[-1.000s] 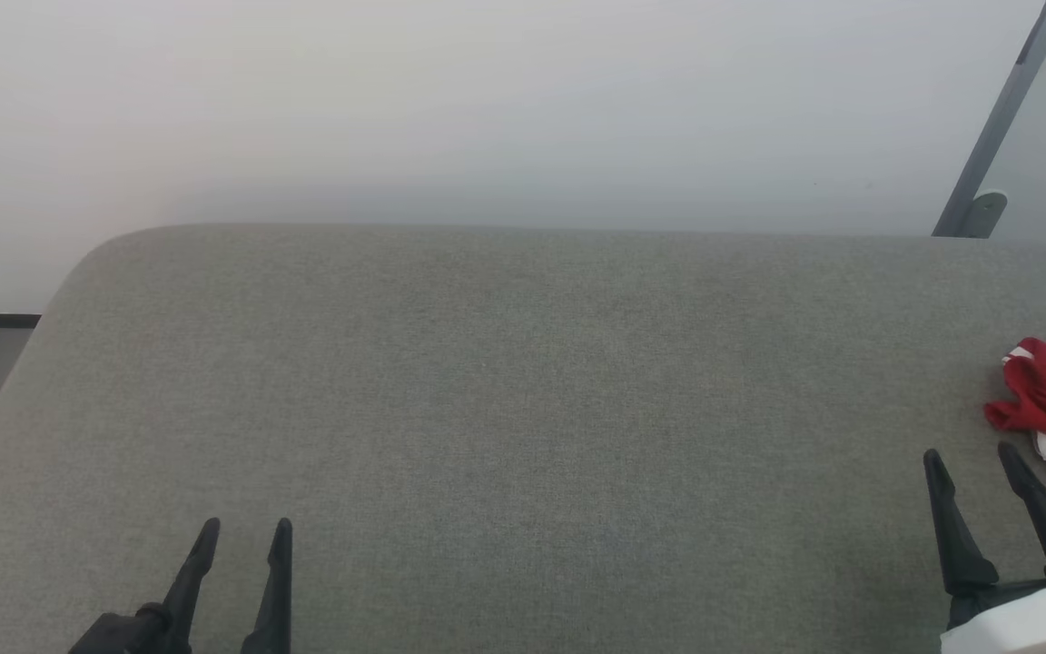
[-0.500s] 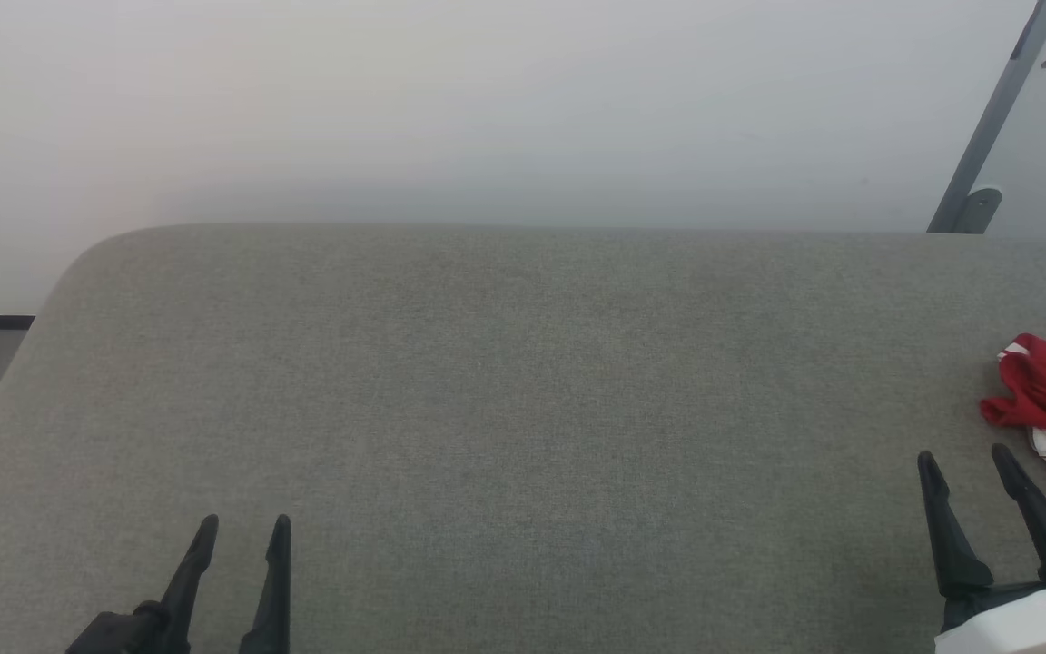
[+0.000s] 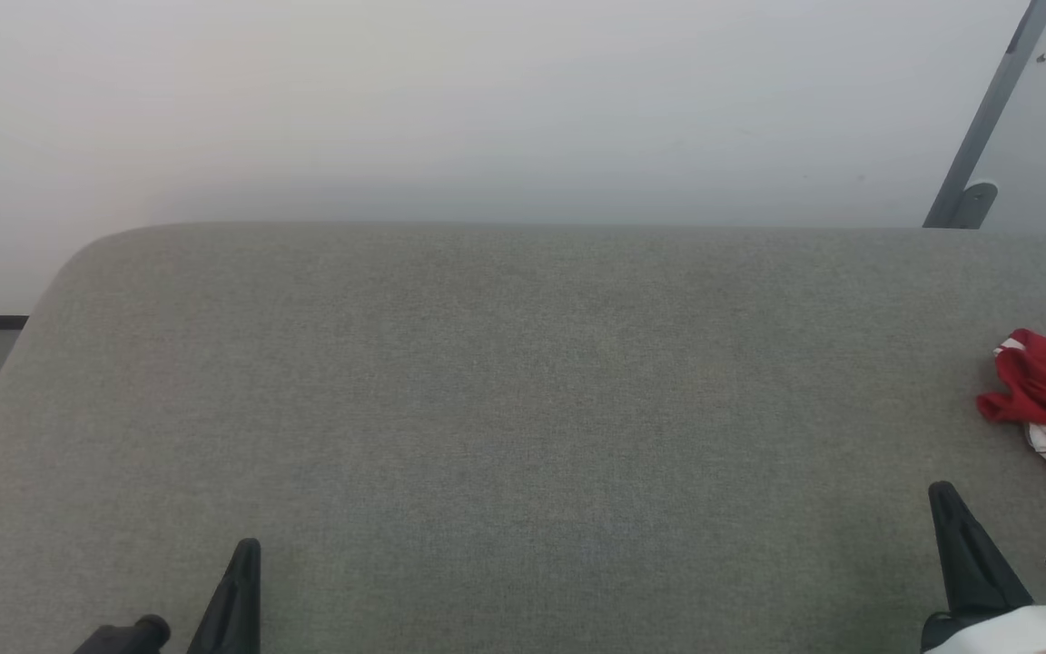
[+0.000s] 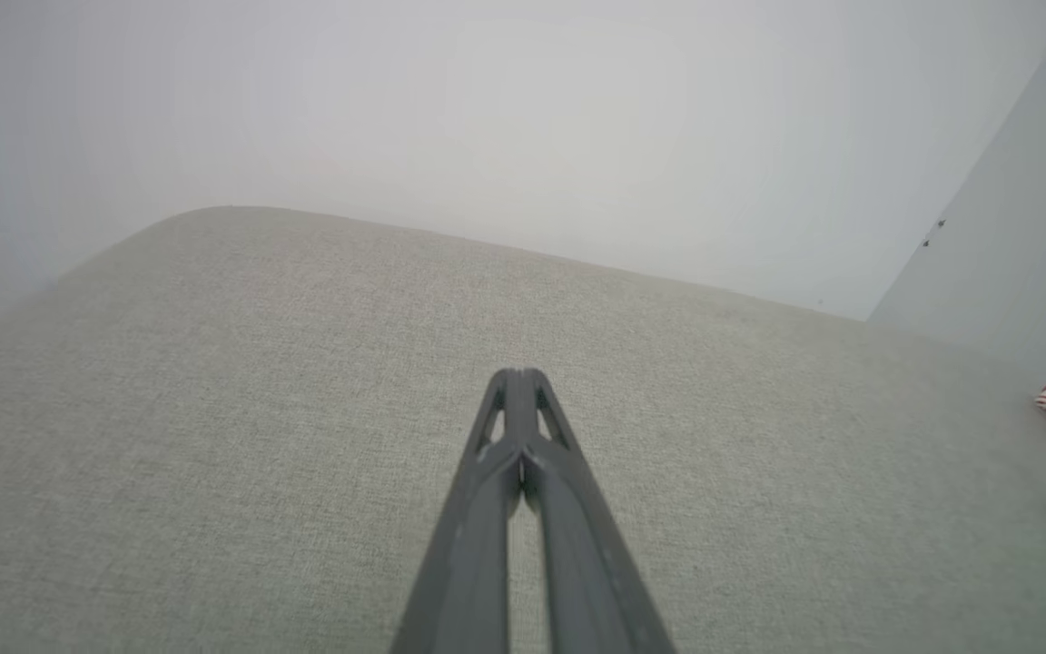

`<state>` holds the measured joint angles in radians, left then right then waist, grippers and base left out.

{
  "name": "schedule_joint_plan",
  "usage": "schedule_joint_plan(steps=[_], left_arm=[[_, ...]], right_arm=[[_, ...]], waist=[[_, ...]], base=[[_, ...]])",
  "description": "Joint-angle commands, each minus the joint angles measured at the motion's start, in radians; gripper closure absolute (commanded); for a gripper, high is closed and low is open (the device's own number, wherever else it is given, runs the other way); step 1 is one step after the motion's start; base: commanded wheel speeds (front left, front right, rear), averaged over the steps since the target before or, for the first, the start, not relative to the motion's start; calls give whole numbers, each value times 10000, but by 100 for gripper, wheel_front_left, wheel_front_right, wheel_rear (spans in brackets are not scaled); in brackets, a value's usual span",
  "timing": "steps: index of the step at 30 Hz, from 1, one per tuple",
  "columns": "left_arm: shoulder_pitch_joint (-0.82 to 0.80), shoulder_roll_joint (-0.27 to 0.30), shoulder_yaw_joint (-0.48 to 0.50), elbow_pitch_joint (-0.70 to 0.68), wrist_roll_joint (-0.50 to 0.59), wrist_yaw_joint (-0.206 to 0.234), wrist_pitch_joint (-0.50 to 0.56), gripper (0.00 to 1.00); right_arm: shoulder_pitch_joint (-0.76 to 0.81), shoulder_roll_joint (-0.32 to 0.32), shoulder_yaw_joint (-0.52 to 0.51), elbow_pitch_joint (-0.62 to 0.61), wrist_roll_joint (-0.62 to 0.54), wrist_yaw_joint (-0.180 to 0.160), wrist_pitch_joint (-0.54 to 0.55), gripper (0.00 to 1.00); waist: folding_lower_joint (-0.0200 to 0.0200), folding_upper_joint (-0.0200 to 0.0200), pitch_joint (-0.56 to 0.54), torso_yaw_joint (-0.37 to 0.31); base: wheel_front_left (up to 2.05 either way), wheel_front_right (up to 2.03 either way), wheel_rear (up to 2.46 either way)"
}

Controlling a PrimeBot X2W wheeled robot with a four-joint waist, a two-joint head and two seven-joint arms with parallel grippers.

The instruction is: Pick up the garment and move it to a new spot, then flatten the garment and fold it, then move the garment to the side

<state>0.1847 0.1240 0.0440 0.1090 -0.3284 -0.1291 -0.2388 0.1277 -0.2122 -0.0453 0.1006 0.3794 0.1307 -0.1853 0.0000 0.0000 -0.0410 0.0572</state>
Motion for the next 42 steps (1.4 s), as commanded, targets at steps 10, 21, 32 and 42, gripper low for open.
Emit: schedule_joint_plan(steps=[10,21,32,42], left_arm=[[-592,-6,89,107,-2021,-3,469,100],[-979,-86,143,304,-3744,-6,911,100],[-1307,-164,203,462,-5265,-9,1312,100],[-1579,-231,255,598,-6496,-11,1642,100]], right_arm=[[-539,182,-156,77,1870,2,440,100],[-839,402,-242,284,3500,2,842,100],[-1105,600,-320,465,4941,2,1193,100],[-1315,760,-383,617,6113,2,1483,100]], waist=[[0,0,36,-47],[0,0,77,-100],[0,0,117,-152],[0,0,154,-200]], base=[[0,0,0],[0,0,0],[0,0,0],[0,0,0]])
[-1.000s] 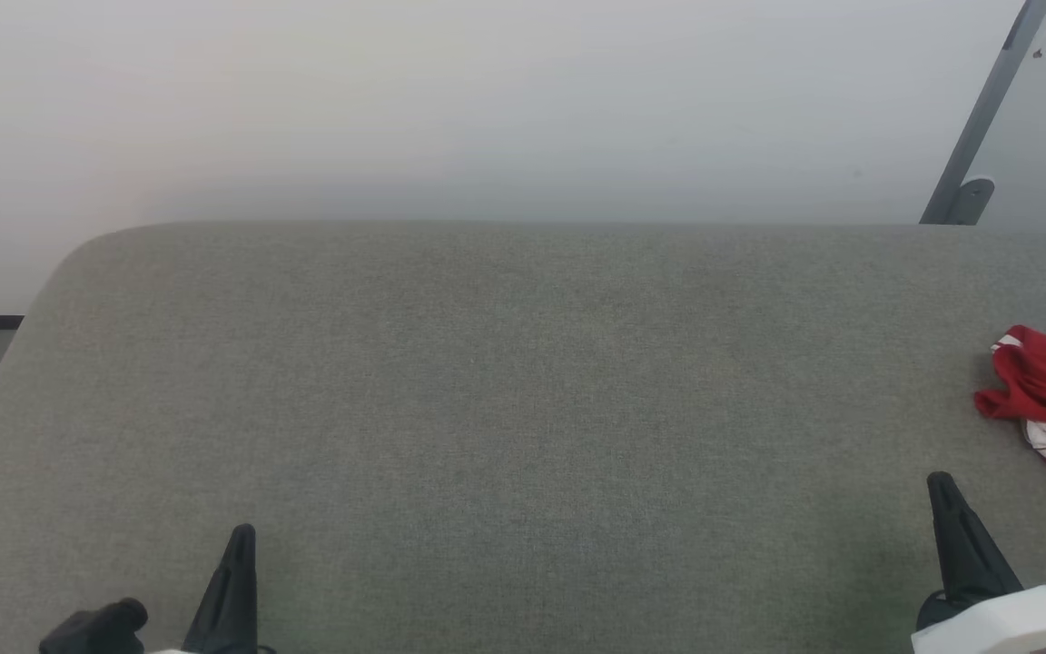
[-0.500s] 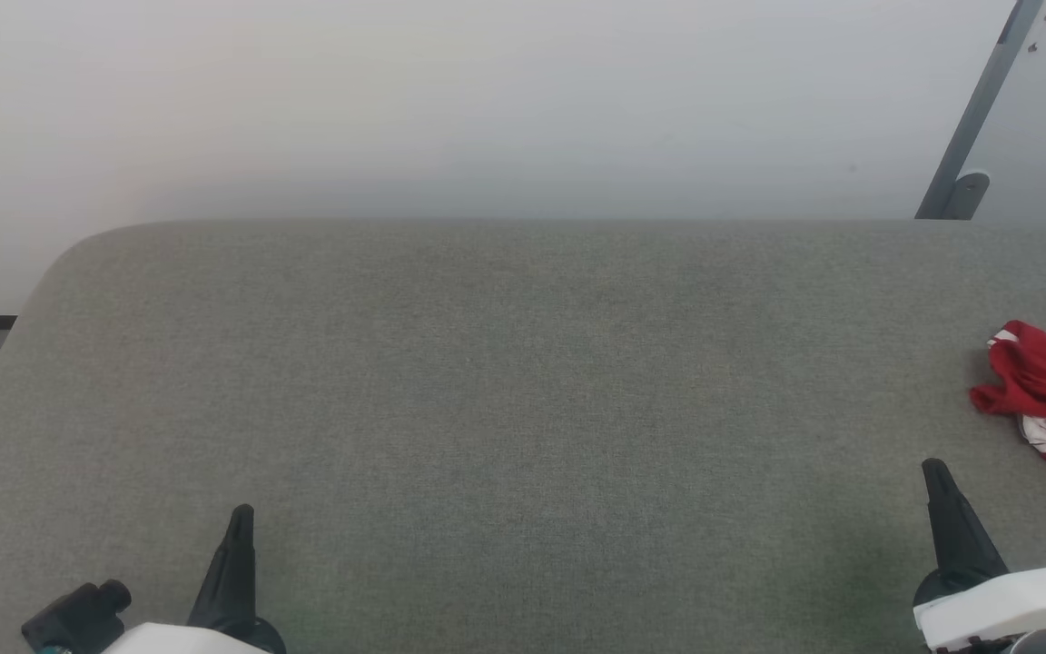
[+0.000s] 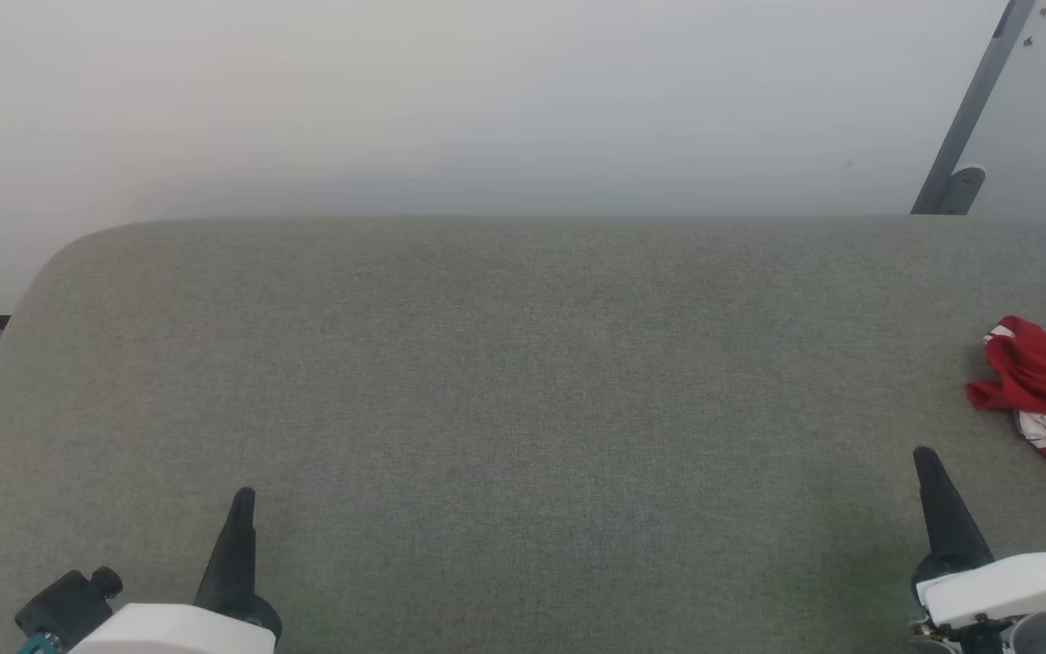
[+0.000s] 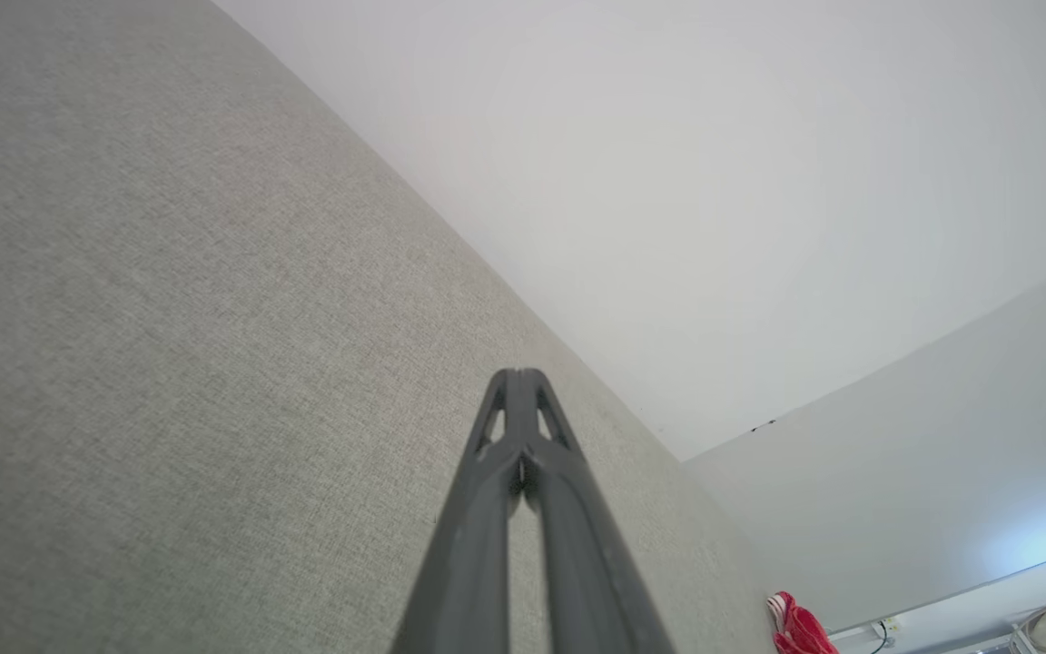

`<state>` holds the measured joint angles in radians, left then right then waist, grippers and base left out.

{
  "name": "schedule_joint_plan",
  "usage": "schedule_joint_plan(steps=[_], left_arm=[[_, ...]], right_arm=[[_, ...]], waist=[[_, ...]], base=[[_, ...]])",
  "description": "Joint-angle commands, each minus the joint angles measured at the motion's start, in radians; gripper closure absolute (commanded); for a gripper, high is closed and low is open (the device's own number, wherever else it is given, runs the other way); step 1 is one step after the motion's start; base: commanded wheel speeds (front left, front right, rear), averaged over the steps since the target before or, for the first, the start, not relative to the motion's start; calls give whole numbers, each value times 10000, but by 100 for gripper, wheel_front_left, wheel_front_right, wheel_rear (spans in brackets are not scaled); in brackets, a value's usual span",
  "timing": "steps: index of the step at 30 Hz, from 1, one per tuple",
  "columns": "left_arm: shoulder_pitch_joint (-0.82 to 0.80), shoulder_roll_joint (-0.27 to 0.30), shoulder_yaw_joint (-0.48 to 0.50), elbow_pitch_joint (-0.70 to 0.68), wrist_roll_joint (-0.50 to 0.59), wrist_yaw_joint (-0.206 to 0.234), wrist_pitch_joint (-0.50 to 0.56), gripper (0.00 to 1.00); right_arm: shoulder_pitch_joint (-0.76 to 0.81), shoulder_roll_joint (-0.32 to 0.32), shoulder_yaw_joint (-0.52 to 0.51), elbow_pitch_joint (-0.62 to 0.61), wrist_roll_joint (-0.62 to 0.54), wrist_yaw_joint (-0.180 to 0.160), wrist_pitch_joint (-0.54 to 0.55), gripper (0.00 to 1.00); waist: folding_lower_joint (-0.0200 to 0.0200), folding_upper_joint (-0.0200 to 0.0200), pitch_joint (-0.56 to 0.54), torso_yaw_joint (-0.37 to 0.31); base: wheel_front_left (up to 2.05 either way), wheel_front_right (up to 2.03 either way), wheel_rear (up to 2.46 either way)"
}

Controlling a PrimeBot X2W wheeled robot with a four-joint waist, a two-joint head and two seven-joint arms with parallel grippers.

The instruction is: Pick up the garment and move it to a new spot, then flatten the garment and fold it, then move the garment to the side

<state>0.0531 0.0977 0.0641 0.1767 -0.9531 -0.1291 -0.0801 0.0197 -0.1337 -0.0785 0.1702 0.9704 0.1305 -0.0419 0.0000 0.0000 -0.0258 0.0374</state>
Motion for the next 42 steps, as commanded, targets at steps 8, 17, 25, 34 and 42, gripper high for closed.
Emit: schedule_joint_plan(steps=[8,17,25,34,42], left_arm=[[-467,-22,97,25,-1120,-13,296,100],[-703,-89,154,140,-2173,-15,585,100],[-842,-133,191,223,-2837,-16,776,100],[-1016,-189,235,315,-3593,-18,994,100],[-1150,-234,275,397,-4245,-20,1181,100]], right_arm=[[-391,99,-95,37,1058,4,258,100],[-568,235,-146,163,2038,4,511,100],[-689,323,-179,247,2678,4,663,100],[-814,435,-217,356,3447,4,850,100],[-926,521,-251,438,4077,4,1013,100]], waist=[[0,0,31,-40],[0,0,68,-88],[0,0,94,-121],[0,0,127,-164],[0,0,156,-202]], base=[[0,0,0],[0,0,0],[0,0,0],[0,0,0],[0,0,0]])
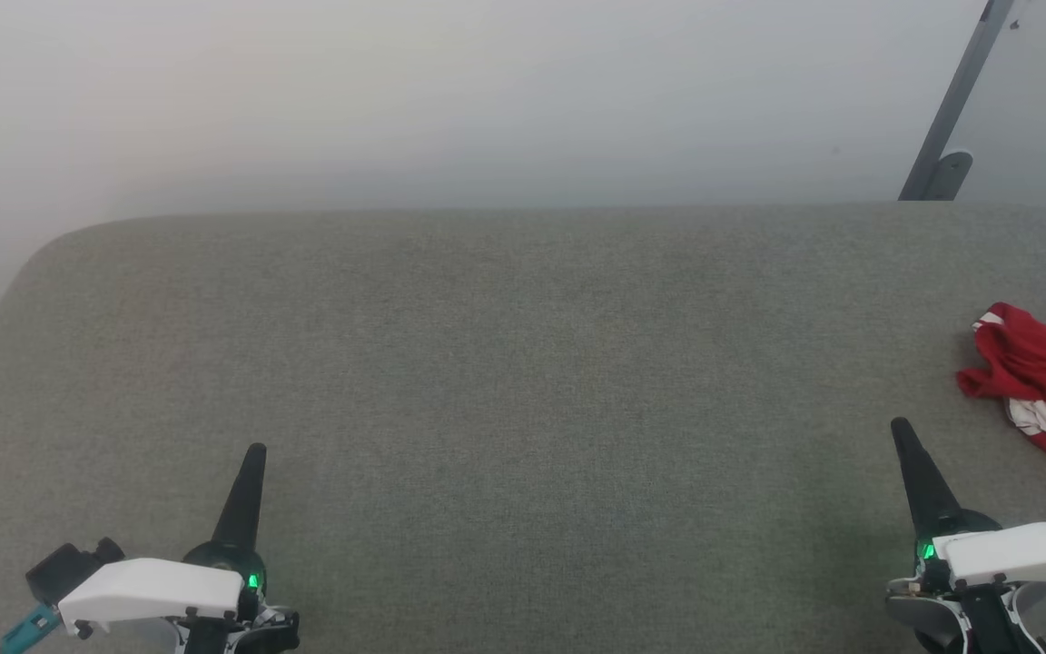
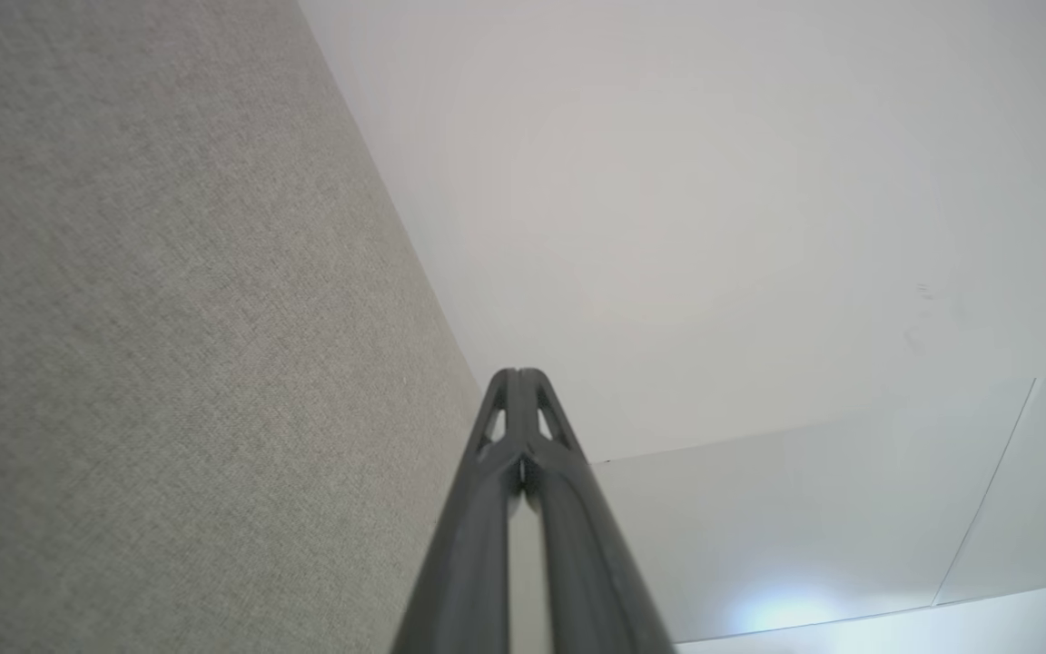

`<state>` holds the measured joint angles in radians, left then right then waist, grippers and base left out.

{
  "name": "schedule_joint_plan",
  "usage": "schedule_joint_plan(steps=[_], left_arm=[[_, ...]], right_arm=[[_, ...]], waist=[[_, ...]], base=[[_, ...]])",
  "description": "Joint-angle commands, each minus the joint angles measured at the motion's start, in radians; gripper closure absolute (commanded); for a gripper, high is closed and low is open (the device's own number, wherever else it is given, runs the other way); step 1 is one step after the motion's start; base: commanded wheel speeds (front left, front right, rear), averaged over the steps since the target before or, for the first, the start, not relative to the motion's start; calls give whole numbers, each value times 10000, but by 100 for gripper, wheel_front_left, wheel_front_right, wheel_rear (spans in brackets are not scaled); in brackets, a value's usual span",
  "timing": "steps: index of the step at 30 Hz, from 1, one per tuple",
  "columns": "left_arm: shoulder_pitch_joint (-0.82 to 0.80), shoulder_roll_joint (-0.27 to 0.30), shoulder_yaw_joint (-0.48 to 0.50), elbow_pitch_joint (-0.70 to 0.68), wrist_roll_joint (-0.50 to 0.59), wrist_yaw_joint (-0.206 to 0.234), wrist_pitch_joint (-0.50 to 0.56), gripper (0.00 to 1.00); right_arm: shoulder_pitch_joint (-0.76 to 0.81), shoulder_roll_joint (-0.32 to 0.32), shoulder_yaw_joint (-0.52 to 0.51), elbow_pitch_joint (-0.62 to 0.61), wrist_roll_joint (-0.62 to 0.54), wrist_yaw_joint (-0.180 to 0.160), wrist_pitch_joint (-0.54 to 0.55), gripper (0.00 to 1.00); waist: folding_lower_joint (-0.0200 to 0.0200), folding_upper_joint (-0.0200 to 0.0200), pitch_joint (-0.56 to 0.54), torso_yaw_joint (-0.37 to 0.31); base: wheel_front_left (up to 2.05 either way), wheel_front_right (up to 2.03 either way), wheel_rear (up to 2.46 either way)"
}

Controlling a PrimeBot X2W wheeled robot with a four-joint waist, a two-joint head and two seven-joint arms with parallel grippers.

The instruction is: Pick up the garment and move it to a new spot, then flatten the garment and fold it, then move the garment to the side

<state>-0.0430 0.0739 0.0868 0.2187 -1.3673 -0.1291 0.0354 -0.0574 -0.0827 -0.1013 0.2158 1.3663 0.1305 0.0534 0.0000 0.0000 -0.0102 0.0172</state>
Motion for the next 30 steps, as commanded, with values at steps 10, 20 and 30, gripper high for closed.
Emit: schedule_joint_plan(steps=[10,20,30], left_arm=[[-356,-49,98,68,-873,-22,248,100],[-526,-101,138,155,-1575,-24,449,100],[-660,-154,183,235,-2231,-27,645,100]], right_arm=[[-298,115,-64,78,848,4,240,100],[-391,211,-100,173,1524,4,408,100],[-515,307,-130,263,2163,4,567,100]], waist=[[0,0,36,-47],[0,0,73,-95],[0,0,110,-142]], base=[[0,0,0],[0,0,0],[0,0,0]])
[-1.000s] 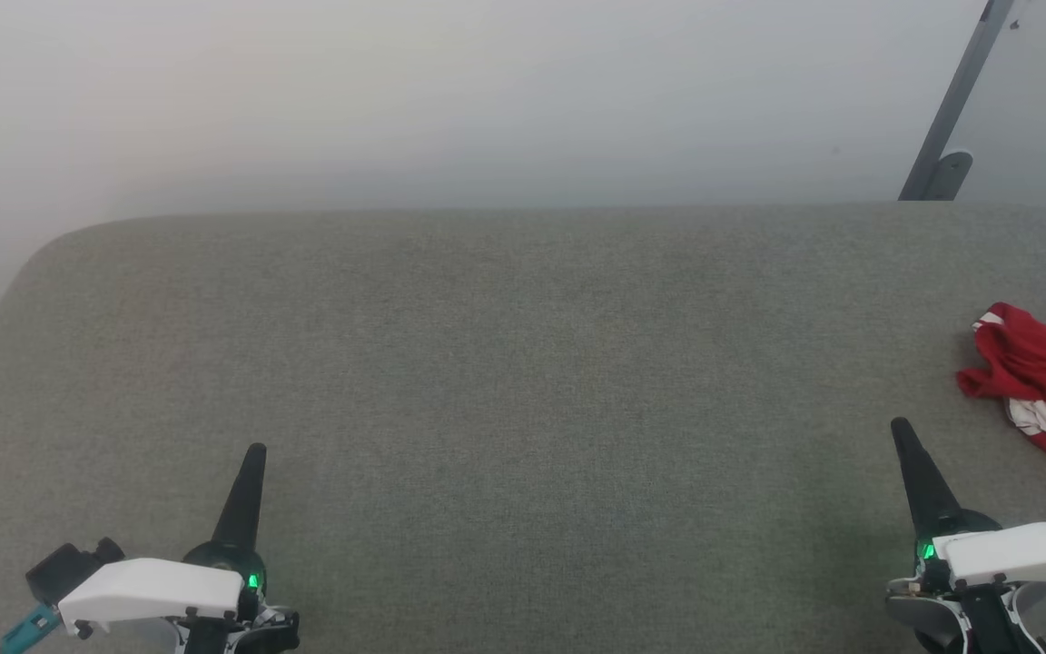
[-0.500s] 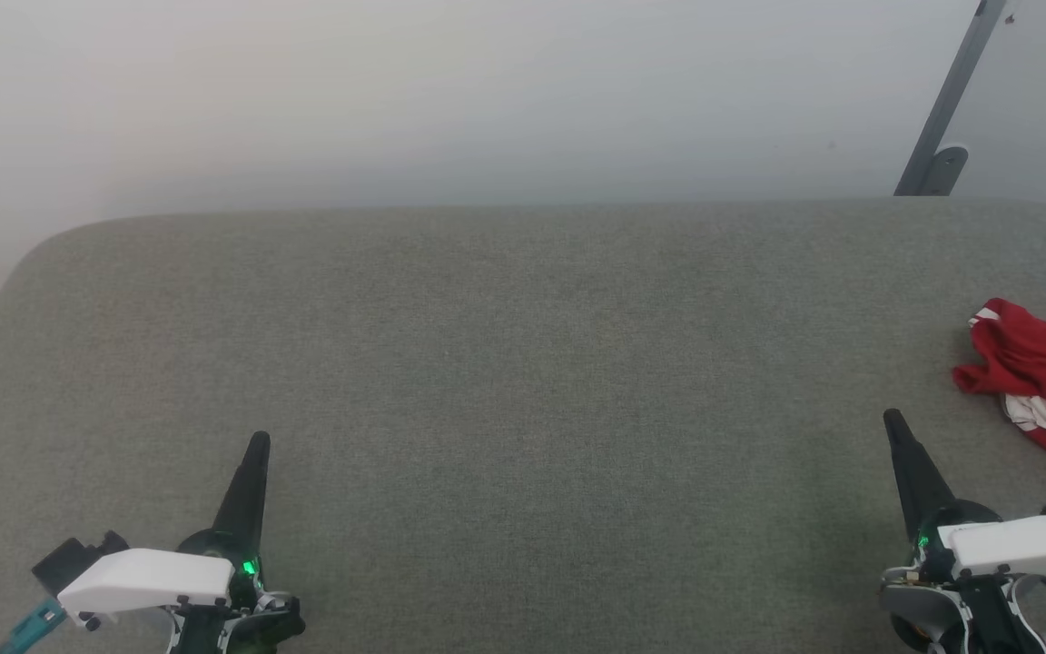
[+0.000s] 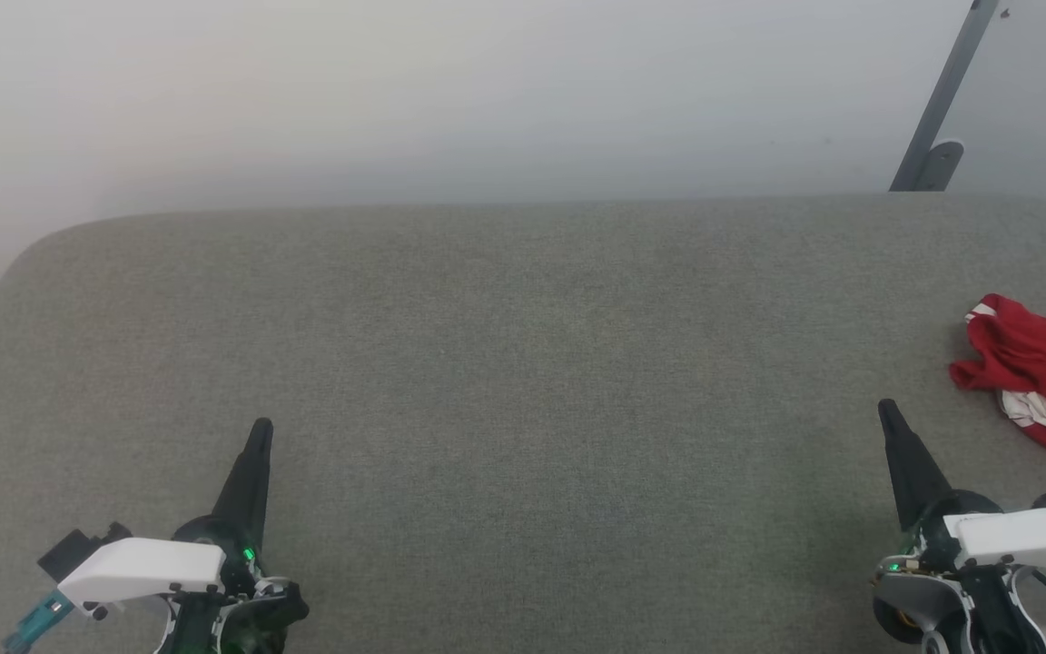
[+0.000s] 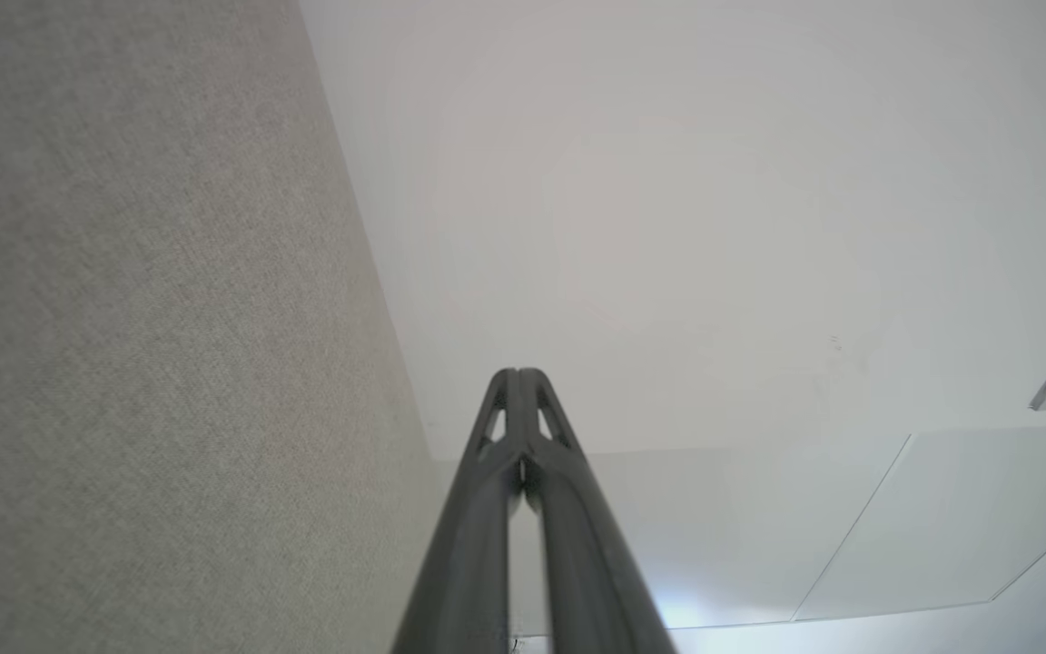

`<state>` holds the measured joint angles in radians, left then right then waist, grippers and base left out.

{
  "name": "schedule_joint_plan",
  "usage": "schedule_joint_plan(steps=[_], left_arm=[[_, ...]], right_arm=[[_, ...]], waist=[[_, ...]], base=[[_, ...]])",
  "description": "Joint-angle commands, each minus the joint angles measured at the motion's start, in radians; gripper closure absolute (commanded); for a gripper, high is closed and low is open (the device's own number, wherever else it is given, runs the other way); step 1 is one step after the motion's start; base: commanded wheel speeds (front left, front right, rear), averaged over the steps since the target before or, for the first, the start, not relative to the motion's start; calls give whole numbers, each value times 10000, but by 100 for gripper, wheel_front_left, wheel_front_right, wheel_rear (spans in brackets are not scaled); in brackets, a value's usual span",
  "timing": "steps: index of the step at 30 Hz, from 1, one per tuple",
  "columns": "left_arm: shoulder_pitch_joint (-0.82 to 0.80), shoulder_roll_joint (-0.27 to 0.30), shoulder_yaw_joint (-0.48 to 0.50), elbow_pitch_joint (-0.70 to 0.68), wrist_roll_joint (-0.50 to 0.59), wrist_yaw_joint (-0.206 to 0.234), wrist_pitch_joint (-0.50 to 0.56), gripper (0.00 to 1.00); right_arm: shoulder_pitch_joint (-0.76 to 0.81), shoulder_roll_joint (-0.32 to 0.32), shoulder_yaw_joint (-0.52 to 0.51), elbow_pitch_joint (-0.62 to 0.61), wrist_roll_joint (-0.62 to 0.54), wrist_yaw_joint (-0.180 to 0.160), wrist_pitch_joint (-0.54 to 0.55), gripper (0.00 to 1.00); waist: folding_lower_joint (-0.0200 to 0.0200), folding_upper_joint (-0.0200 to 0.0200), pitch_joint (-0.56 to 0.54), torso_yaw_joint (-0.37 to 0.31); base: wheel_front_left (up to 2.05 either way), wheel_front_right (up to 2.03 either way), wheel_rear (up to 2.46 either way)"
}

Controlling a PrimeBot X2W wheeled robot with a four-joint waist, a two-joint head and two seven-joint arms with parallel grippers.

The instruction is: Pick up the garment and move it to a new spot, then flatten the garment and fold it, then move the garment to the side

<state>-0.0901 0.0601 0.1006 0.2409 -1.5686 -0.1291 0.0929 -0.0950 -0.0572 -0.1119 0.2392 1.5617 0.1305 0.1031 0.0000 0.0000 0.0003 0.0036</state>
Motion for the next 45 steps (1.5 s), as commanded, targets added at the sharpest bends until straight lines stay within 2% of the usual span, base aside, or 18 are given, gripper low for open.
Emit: schedule_joint_plan(steps=[1,6,45], left_arm=[[-205,-21,51,23,-288,-27,92,100],[-252,-44,73,58,-555,-28,189,100],[-253,-70,115,53,-476,-28,215,100]], right_arm=[[-148,64,-28,40,256,4,80,100],[-189,103,-42,81,560,4,149,100],[-176,97,-30,72,526,4,139,100]], waist=[[0,0,9,-11],[0,0,27,-35],[0,0,28,-35]], base=[[0,0,0],[0,0,0],[0,0,0]])
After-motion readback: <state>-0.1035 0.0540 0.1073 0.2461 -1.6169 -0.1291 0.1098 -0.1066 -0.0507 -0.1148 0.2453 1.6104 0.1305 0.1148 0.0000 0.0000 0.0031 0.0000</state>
